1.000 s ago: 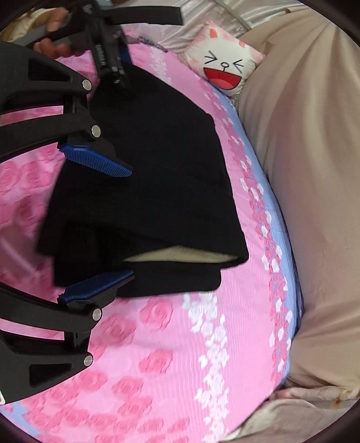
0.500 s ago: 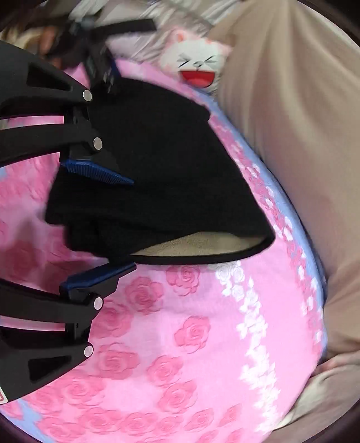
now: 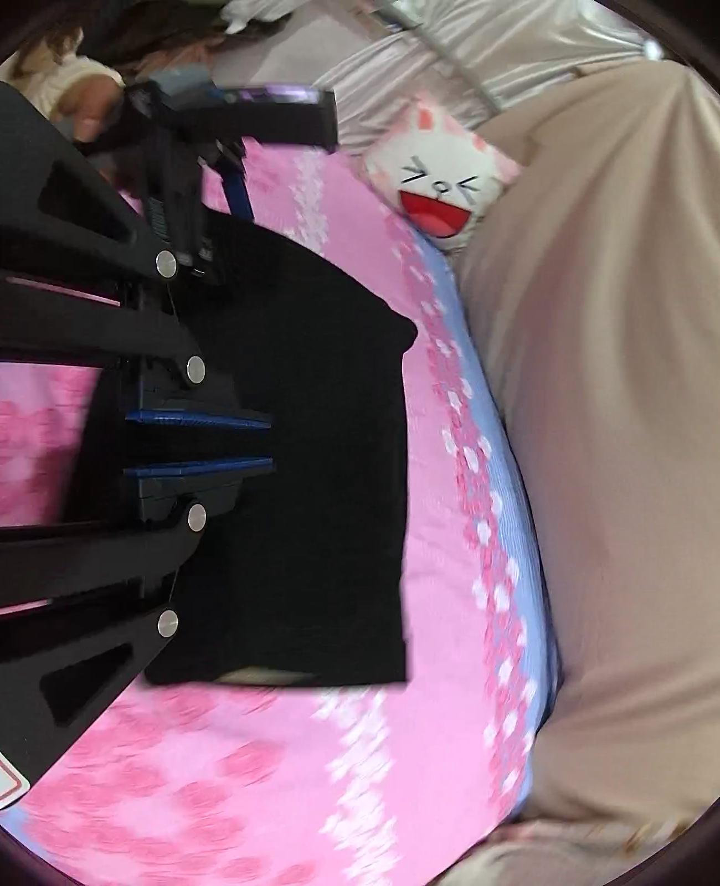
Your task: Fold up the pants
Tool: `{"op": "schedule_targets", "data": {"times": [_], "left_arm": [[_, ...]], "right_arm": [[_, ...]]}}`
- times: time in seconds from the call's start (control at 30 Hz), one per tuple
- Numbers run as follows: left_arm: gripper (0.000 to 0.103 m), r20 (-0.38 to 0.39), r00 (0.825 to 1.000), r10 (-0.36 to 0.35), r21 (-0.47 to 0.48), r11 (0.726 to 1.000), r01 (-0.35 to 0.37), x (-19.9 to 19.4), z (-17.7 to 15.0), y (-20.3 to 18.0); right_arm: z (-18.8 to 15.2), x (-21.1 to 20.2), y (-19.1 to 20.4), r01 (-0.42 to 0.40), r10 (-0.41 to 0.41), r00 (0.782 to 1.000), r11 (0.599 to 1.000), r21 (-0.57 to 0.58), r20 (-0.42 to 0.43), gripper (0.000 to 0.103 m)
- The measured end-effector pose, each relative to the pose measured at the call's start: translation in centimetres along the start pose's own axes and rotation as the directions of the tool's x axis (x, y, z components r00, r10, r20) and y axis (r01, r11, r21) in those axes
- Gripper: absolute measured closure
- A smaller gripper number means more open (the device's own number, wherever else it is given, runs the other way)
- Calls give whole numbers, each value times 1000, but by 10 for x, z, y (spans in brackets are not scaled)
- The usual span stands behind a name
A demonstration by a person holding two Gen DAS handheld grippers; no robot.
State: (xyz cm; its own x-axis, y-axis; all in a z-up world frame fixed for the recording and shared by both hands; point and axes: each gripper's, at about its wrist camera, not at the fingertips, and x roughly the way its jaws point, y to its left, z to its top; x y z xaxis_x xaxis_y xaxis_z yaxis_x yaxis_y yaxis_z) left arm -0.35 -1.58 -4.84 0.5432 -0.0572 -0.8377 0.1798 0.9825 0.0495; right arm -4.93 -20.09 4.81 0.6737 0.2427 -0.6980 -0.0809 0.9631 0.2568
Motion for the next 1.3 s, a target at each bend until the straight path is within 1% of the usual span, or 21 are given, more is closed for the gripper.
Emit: {"op": "schedule_targets", "data": {"times": [0.1, 0.17, 0.2, 0.3, 0.37, 0.4, 0.43, 0.47, 0.5, 0.6, 0.7, 0.77, 0.83, 0.9, 0.97, 1.03, 1.07, 1.13, 1.17, 1.23, 1.3], "left_arm": [[5, 2, 1000, 0, 4, 1000, 0, -1, -1, -1], [5, 6, 1000, -1, 5, 1000, 1, -1, -1, 0], [5, 9, 1000, -4, 3, 1000, 4, 0, -1, 0], [5, 12, 999, -39, -2, 999, 39, 1, -2, 2], [5, 1, 998, -70, 2, 998, 70, -1, -2, 6], [5, -13, 992, -129, -11, 992, 129, -3, -2, 12], [5, -21, 979, -203, -34, 979, 202, -6, -3, 20], [5, -20, 969, -247, -54, 968, 245, -7, -5, 27], [5, -10, 959, -285, -100, 954, 282, -9, -7, 38], [5, -7, 962, -272, -181, 947, 266, -3, -11, 55], [5, -49, 946, -322, -232, 924, 303, 17, -11, 56], [5, -14, 947, -322, -231, 922, 311, 16, -8, 52], [5, -16, 942, -336, -222, 919, 324, 21, -5, 44], [5, 3, 951, -310, -203, 931, 304, 23, -3, 37], [10, 1, 943, -332, -180, 928, 327, 25, 0, 29], [21, -8, 944, -331, -151, 933, 326, 22, 1, 24], [31, -6, 946, -324, -139, 937, 320, 20, 2, 24], [50, 4, 944, -329, -140, 935, 327, 15, 4, 28], [64, 6, 939, -343, -144, 929, 340, 13, 6, 30], [73, 17, 912, -410, -169, 898, 407, 3, 11, 38], [76, 26, 903, -428, -165, 890, 426, -6, 13, 43]], "right_arm": [[32, 30, -9, 19, -20, 1000, 1000, -15, -23, 93], [46, 60, -31, 124, -124, 990, 992, -14, -69, 92], [47, 77, -49, 136, -135, 985, 991, 7, -106, 103], [51, 81, -88, -7, 31, 993, 979, 204, -116, 103], [48, 49, -82, -11, 21, 999, 980, 197, -48, 96], [44, 33, -79, 7, -3, 1000, 984, 180, -18, 68], [33, 11, -76, 44, -47, 999, 985, 165, 16, 49], [21, -6, -75, 88, -96, 994, 984, 158, 45, 12], [15, -13, -72, 114, -123, 991, 982, 150, 50, 7], [-24, -28, -80, 160, -159, 987, 974, 161, -19, 7], [-54, -24, -95, 95, -77, 994, 959, 268, -76, 8], [-66, -15, -98, 89, -57, 992, 948, 305, -111, 8], [-67, -13, -95, 82, -60, 995, 953, 292, -84, 6], [-65, -6, -88, 17, 5, 997, 954, 299, -71, 6], [-66, 4, -80, -65, 83, 996, 948, 310, -45, 7], [-65, 10, -67, 2, 3, 1000, 969, 248, -22, 9], [-64, 11, -63, 32, -29, 999, 973, 228, -16, 14], [-59, 10, -63, -12, 14, 1000, 963, 268, -5, 55], [-55, 5, -66, -41, 38, 999, 955, 294, 14, 60], [-44, -8, -62, -66, 57, 997, 962, 266, 42, 69], [-37, -20, -55, -107, 96, 994, 959, 261, 53, 70]]}}
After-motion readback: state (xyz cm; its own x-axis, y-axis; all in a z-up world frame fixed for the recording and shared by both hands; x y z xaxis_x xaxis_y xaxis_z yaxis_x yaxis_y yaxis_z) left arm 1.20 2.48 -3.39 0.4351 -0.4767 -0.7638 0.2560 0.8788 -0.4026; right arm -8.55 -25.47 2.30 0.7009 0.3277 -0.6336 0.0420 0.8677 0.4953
